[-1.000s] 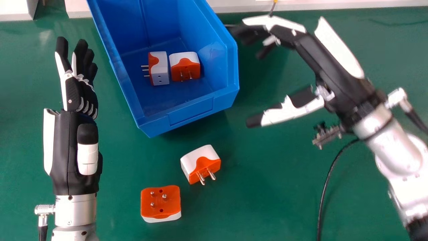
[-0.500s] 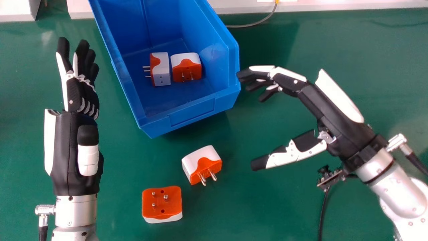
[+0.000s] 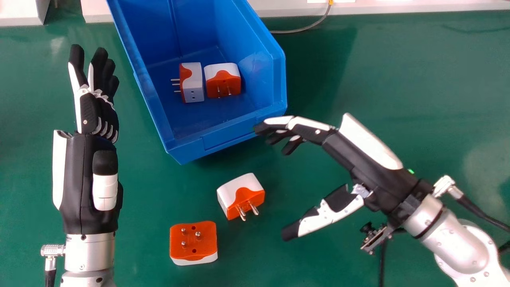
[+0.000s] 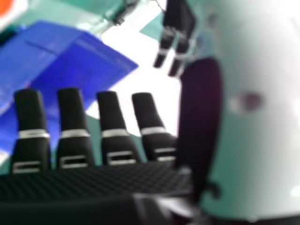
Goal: Pick all objects and put in blue box
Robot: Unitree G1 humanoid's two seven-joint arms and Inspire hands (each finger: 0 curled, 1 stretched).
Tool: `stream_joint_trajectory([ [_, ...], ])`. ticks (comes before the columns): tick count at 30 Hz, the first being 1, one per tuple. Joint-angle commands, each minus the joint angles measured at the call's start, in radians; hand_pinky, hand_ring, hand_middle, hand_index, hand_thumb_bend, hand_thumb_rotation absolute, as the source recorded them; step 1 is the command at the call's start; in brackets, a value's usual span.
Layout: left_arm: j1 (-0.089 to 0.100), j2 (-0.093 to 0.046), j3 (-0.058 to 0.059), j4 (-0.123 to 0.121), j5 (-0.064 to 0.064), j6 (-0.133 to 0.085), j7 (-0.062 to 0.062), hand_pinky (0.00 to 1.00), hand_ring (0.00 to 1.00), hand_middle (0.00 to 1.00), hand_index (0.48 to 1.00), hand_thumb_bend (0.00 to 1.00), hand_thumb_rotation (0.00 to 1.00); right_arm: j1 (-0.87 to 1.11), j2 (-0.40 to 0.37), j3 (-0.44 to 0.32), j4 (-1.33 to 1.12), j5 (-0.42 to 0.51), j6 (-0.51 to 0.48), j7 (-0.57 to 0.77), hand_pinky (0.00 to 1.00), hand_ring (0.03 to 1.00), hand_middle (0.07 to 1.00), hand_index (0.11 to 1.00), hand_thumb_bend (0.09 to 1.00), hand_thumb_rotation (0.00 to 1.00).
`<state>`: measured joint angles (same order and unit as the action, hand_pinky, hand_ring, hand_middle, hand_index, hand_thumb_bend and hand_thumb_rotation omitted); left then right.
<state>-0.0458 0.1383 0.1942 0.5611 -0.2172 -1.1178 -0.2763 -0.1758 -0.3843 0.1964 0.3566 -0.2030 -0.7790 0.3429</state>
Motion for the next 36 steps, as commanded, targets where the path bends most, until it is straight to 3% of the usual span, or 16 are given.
stream_joint_trajectory([
  [1,0.002,0.007,0.004,-0.021,-0.004,-0.006,0.005,1.00,1.00,1.00,1.000,0.99,1.00,-0.036,0.000,0.008,0.007,0.004,-0.030,0.010,0.61,0.730,0.801,0.791,0.932,0.15],
  [13,0.000,0.007,0.005,-0.024,0.003,-0.004,0.009,1.00,1.00,1.00,1.000,0.97,1.00,-0.145,-0.038,0.072,0.099,-0.097,-0.028,0.062,0.66,0.773,0.822,0.816,0.945,0.17],
  [20,-0.001,0.006,0.004,-0.022,-0.001,-0.006,0.010,1.00,1.00,1.00,1.000,0.97,1.00,-0.232,-0.063,0.111,0.134,-0.171,-0.041,0.078,0.71,0.804,0.831,0.821,0.953,0.18],
  [36,-0.005,0.008,0.003,-0.017,-0.006,-0.007,0.003,1.00,1.00,1.00,1.000,0.97,1.00,-0.350,-0.101,0.143,0.145,-0.196,-0.058,0.126,0.74,0.813,0.827,0.822,0.972,0.19],
])
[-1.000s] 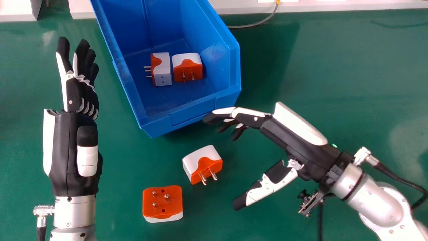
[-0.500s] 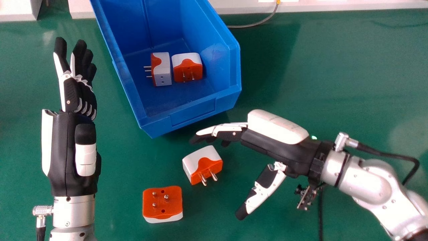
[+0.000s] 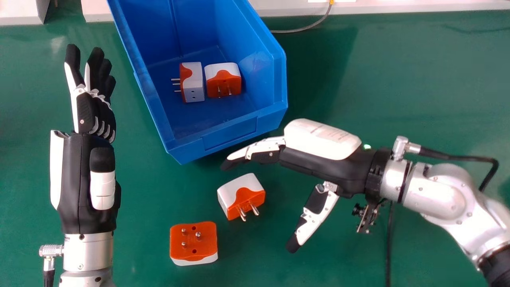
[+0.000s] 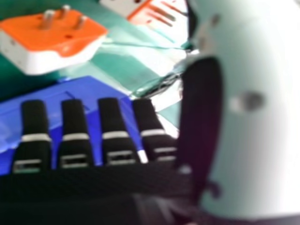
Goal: Pick all objects and put in blue box
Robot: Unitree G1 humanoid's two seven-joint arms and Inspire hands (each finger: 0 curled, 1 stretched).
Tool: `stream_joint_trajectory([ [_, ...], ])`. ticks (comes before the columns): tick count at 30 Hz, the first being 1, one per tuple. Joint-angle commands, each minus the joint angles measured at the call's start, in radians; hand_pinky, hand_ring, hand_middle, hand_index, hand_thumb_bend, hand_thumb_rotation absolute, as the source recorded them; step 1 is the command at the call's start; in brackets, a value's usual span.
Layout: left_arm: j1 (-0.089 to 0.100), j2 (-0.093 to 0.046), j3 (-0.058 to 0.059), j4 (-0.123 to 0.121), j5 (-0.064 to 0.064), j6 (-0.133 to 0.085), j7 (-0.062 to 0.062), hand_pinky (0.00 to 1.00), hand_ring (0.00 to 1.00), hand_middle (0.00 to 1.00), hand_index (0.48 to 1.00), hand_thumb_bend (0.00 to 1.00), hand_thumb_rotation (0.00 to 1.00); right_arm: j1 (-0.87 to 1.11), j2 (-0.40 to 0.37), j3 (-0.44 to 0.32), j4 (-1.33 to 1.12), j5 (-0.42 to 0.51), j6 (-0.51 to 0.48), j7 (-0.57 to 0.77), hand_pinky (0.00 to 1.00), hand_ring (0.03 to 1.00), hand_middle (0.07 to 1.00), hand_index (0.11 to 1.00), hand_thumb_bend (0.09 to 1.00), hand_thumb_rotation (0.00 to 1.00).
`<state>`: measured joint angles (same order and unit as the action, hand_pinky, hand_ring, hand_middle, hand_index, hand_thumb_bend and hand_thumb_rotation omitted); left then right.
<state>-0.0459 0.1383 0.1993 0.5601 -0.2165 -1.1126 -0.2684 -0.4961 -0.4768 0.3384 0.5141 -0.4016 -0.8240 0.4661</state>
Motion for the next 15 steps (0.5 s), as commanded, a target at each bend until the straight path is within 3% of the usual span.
stream_joint_trajectory([
  [1,-0.004,0.009,-0.002,-0.016,-0.006,-0.012,-0.004,1.00,1.00,1.00,1.000,0.97,1.00,-0.033,-0.004,0.005,-0.013,0.000,-0.007,0.003,0.74,0.813,0.828,0.822,0.973,0.19],
  [15,0.001,0.011,-0.002,-0.025,-0.004,-0.011,-0.005,1.00,1.00,1.00,1.000,0.97,1.00,-0.108,0.080,0.067,0.117,-0.098,0.028,-0.055,0.70,0.802,0.828,0.817,0.974,0.19],
])
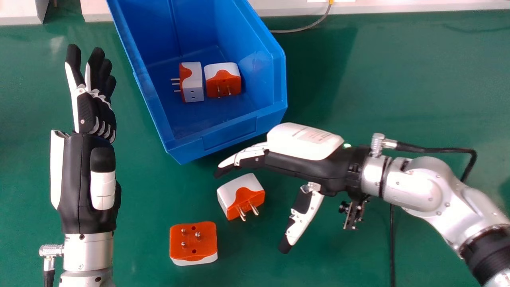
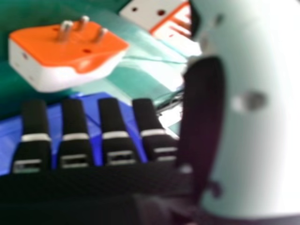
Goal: Pick all objects and put in blue box
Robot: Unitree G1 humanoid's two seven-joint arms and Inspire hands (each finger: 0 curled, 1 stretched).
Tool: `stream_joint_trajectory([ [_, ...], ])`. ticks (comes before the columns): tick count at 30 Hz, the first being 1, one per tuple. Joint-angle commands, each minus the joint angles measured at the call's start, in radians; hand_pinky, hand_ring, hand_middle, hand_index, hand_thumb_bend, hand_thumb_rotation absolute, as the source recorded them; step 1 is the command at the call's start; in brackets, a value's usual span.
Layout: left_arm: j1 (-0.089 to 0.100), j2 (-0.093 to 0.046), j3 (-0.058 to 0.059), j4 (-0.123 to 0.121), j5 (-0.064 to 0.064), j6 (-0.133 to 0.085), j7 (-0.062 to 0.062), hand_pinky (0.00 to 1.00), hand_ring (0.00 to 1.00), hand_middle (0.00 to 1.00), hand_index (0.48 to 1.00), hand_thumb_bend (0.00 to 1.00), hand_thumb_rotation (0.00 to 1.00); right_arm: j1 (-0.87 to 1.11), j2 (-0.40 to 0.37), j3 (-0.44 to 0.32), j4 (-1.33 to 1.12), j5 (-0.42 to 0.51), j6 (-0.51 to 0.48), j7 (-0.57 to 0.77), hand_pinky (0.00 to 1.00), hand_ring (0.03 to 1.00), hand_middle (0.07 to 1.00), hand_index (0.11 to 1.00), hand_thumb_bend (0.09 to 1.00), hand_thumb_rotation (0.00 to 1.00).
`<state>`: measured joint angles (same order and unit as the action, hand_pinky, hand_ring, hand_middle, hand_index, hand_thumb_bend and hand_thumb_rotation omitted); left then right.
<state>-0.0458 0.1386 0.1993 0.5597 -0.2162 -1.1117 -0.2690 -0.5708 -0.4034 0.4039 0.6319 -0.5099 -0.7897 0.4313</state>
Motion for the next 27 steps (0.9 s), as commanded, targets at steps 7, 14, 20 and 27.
stream_joint_trajectory([
  [7,0.003,0.008,-0.003,-0.023,-0.003,-0.012,-0.004,1.00,1.00,1.00,1.000,0.97,1.00,-0.036,0.070,0.024,0.044,0.013,0.021,-0.026,0.69,0.785,0.830,0.819,0.971,0.19],
  [14,0.005,0.008,-0.002,-0.026,-0.002,-0.011,-0.002,1.00,1.00,1.00,1.000,0.97,1.00,-0.047,0.101,0.049,0.057,-0.012,0.021,-0.049,0.67,0.770,0.838,0.823,0.970,0.18],
  [20,0.006,0.009,-0.003,-0.026,-0.003,-0.011,-0.003,1.00,1.00,1.00,1.000,0.97,1.00,-0.056,0.117,0.071,0.055,-0.045,0.014,-0.091,0.68,0.774,0.835,0.826,0.975,0.18],
  [27,0.004,0.008,-0.003,-0.026,-0.006,-0.013,-0.003,1.00,1.00,1.00,1.000,0.97,1.00,-0.094,0.113,0.104,0.104,-0.109,-0.009,-0.151,0.67,0.771,0.823,0.823,0.991,0.18],
])
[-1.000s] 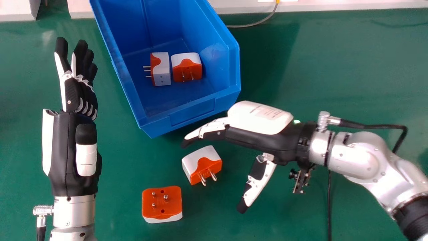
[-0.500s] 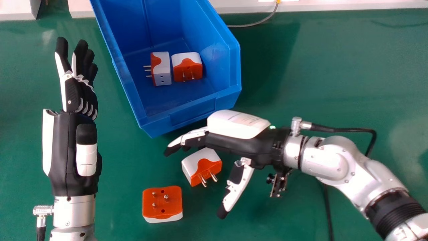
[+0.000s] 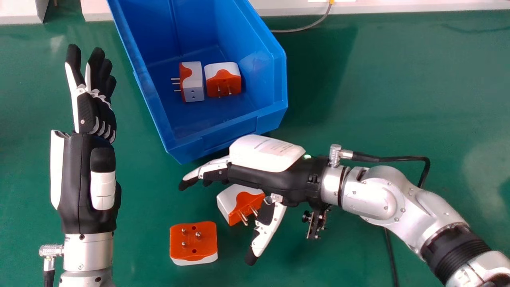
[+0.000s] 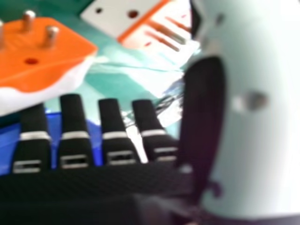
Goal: Pick all objects and put in blue box
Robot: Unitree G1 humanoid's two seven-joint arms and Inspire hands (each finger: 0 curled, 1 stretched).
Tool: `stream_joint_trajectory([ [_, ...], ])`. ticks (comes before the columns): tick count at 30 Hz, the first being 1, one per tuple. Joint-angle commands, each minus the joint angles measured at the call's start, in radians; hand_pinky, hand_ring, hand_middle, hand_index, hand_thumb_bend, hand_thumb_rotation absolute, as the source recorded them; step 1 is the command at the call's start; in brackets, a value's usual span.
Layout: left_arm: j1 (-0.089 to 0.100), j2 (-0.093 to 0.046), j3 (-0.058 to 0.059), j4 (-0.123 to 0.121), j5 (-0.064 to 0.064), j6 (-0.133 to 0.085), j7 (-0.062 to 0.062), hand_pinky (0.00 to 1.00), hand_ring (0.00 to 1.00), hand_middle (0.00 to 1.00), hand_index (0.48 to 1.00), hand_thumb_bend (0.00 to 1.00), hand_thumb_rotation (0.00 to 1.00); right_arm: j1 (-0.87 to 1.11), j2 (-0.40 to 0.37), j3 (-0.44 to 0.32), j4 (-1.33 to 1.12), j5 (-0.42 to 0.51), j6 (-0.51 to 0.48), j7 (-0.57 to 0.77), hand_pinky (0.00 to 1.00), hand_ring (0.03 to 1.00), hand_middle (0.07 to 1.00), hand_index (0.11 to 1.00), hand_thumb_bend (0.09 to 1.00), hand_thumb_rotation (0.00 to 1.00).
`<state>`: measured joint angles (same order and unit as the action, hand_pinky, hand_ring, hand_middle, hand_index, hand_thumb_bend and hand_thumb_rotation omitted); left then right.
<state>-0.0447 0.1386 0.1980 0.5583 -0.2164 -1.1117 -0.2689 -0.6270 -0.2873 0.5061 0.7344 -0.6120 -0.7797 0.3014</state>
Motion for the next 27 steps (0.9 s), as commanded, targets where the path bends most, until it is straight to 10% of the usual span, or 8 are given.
stream_joint_trajectory([
  [1,0.002,0.007,-0.002,-0.023,-0.005,-0.013,-0.003,1.00,1.00,1.00,1.000,0.97,1.00,-0.042,-0.005,0.006,0.005,-0.014,-0.021,-0.025,0.67,0.771,0.821,0.822,0.992,0.18],
  [27,0.003,0.011,0.004,-0.024,-0.018,-0.016,-0.018,1.00,1.00,1.00,1.000,0.97,0.99,-0.139,-0.091,0.064,-0.025,-0.146,0.006,-0.010,0.66,0.757,0.816,0.823,0.956,0.00],
])
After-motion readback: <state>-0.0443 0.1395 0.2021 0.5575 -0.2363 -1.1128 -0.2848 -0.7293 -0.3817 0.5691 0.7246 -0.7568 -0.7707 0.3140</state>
